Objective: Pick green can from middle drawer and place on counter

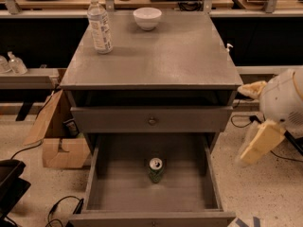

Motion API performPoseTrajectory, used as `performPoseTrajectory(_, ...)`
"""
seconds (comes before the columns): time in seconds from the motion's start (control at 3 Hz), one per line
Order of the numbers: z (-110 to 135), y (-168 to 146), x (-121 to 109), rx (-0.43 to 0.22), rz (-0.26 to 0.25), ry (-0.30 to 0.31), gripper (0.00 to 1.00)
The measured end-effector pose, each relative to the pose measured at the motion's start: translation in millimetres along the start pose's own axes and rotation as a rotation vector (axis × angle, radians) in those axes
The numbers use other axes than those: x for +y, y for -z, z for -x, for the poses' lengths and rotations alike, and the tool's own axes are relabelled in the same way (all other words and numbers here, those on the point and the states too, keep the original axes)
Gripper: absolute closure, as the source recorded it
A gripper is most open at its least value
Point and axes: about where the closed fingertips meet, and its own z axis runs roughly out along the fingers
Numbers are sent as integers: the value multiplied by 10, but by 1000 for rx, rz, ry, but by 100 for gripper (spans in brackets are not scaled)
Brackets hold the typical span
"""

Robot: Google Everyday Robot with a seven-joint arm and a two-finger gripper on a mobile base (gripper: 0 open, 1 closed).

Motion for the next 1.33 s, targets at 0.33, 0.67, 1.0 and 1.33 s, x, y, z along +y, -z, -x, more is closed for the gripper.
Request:
performPoseTrajectory(0.33, -118, -702, 211, -185, 39, -11, 0)
performPoseTrajectory(0.67, -115, -1277, 129, -383, -1, -29, 0)
performPoseTrajectory(1.0, -185, -1762, -51, -487, -24, -49, 0)
performPoseTrajectory(1.33, -185, -1762, -51, -487, -24, -49, 0)
